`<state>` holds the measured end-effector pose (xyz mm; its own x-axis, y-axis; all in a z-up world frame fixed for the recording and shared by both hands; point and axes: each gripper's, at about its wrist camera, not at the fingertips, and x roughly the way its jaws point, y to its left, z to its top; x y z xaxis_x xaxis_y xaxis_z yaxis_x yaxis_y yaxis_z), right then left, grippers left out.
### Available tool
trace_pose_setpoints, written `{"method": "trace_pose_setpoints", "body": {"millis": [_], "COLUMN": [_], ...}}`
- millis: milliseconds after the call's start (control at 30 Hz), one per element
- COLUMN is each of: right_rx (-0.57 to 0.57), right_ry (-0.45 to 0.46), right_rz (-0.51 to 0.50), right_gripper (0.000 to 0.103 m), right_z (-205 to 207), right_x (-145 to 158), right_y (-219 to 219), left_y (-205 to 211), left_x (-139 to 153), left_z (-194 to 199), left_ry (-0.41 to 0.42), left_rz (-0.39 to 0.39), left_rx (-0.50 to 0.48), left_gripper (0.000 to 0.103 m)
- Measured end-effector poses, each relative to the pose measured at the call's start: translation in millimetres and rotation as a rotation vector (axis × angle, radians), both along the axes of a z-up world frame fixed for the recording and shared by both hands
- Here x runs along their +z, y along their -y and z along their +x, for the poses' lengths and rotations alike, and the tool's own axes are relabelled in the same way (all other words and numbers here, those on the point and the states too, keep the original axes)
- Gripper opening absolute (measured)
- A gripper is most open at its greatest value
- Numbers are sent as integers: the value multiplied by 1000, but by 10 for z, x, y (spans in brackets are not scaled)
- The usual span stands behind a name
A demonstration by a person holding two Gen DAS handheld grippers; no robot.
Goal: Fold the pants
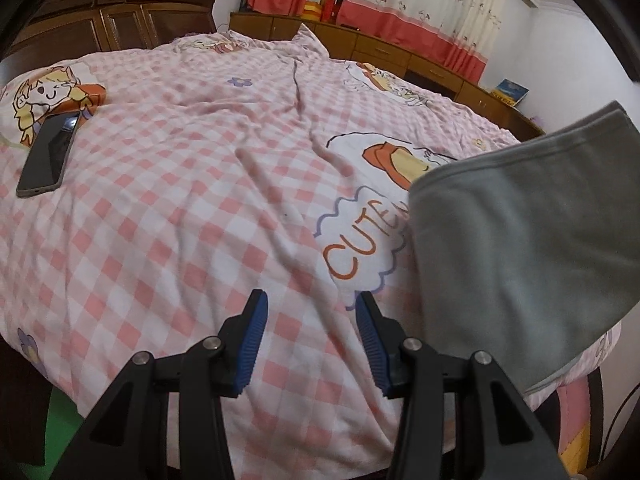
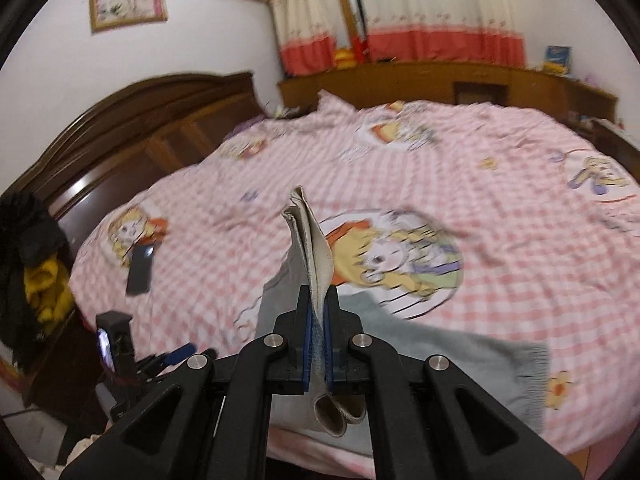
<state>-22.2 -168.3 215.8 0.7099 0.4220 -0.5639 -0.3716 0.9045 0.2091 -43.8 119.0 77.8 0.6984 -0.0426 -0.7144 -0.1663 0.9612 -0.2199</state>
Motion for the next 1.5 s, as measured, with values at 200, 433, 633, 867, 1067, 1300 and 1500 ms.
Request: {"method": "trace_pose_setpoints", "body": {"millis": [200, 433, 633, 867, 1067, 1300, 1500], "right_rx": [-147, -259, -309, -381, -398, -398, -452], "right_ry": [16, -104, -179, -286, -322, -275, -162], "right_rz": [43, 100, 93, 22, 9, 5, -68], "right_gripper": [5, 5, 5, 5, 5, 33, 62], "right_z": [-126, 21, 259, 469, 519, 381, 395], "right_x": [38, -445, -918, -1541, -1781, -1557, -1456], "right_y": [600, 1206, 1485, 1584, 1661, 1685, 1745], "left_y": [174, 439, 638, 862, 1023, 1066, 1102], "left_x": [30, 37, -42, -112, -152, -271, -310], "left_z": [-4, 47, 168, 486, 751, 1124, 1412], "left_ry": [-1, -8, -39, -55, -62, -67, -77], "left_rz": [26, 50, 30, -83, -121, -115, -143], "left_rx": [-41, -118, -190, -287, -328, -319, -328], "left_gripper": [48, 48, 48, 50, 55, 65, 73]}}
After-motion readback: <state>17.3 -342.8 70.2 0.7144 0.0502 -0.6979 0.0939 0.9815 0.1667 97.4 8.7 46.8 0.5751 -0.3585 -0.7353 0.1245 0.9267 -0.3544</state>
